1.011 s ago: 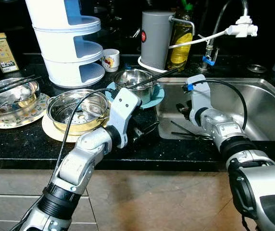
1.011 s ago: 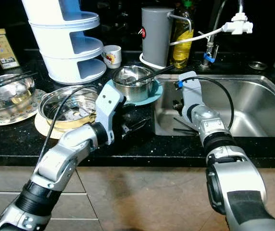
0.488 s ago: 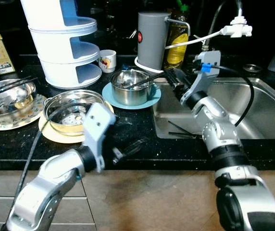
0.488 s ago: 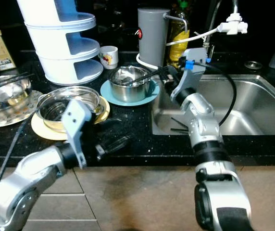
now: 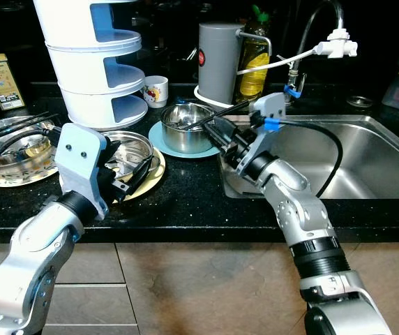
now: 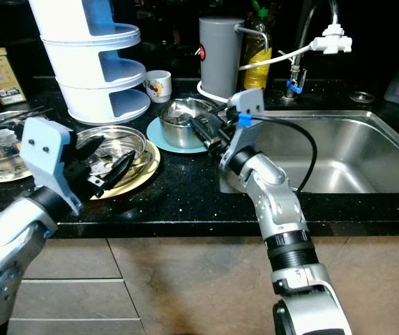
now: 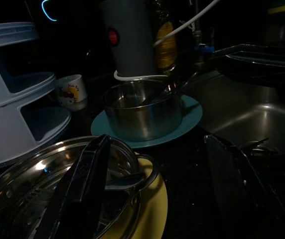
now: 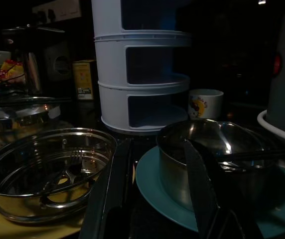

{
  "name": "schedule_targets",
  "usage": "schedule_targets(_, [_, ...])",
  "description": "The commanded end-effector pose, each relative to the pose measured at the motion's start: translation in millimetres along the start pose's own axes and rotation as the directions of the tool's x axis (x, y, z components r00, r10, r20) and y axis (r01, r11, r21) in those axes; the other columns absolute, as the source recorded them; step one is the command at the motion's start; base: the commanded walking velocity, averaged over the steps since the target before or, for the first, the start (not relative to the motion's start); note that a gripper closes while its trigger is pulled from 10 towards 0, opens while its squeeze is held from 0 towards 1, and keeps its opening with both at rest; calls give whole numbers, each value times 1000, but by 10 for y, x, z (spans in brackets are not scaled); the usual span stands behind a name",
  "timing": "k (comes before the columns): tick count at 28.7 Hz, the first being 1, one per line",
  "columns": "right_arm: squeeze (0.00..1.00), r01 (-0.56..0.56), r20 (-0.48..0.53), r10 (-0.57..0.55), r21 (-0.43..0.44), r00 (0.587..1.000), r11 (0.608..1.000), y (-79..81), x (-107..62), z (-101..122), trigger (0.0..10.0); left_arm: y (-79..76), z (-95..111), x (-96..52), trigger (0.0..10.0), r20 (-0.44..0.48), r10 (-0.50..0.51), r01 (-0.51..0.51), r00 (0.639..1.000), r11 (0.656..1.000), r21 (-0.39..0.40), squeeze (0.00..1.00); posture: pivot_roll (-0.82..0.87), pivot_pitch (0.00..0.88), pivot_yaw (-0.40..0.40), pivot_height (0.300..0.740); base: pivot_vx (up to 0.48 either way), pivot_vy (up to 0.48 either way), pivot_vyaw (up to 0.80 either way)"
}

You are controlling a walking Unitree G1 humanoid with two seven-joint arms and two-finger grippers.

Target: Kitchen organization

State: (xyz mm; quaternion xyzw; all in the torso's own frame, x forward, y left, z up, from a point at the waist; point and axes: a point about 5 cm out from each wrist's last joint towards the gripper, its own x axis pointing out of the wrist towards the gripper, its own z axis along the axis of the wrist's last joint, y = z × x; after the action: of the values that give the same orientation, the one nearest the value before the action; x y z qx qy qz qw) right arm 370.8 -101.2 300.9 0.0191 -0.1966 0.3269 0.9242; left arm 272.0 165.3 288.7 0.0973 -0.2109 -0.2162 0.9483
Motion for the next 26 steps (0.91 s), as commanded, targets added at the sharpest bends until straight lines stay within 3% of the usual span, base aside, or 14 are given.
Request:
schedule_targets(1, [0,-12,-19,12,-10,1000,1000,53,-12,-19,10000,-16,-26,-15,10000,-22,-7,7,1000,1000,5,0,69,146,-20,740,0,0,0])
schedule_targets(6, [0,-22,-51,21,-16,998,1000,106,-32,-83,10000,125,-47,18,10000,-49,95,-90,994,992,89,0,68,152,-21,740,0,0,0])
schedule_targets(10, [0,-28,-66,26,-27,997,999,159,-42,-126,10000,369,71,-1,10000,-59,166,-156,984,976,151,0,69,156,-23,740,0,0,0])
schedule_targets(12, [0,-29,-70,27,-31,997,999,171,-43,-139,10000,400,103,-9,10000,-58,157,-145,986,976,165,0,69,156,-23,740,0,0,0])
schedule_targets(17, [0,-61,-87,57,-37,995,997,281,-29,-216,10000,531,164,-146,10000,-105,30,-8,994,978,209,0,81,163,-37,740,0,0,0])
schedule_targets(22, [0,-77,-92,74,-32,993,997,357,2,-245,10000,572,127,-186,10000,-103,51,-28,993,978,209,0,79,164,-37,740,0,0,0])
schedule_targets(26, [0,-40,-94,37,-31,995,999,349,27,-269,10000,613,140,-143,10000,-59,111,-101,992,984,149,0,80,173,-38,740,0,0,0])
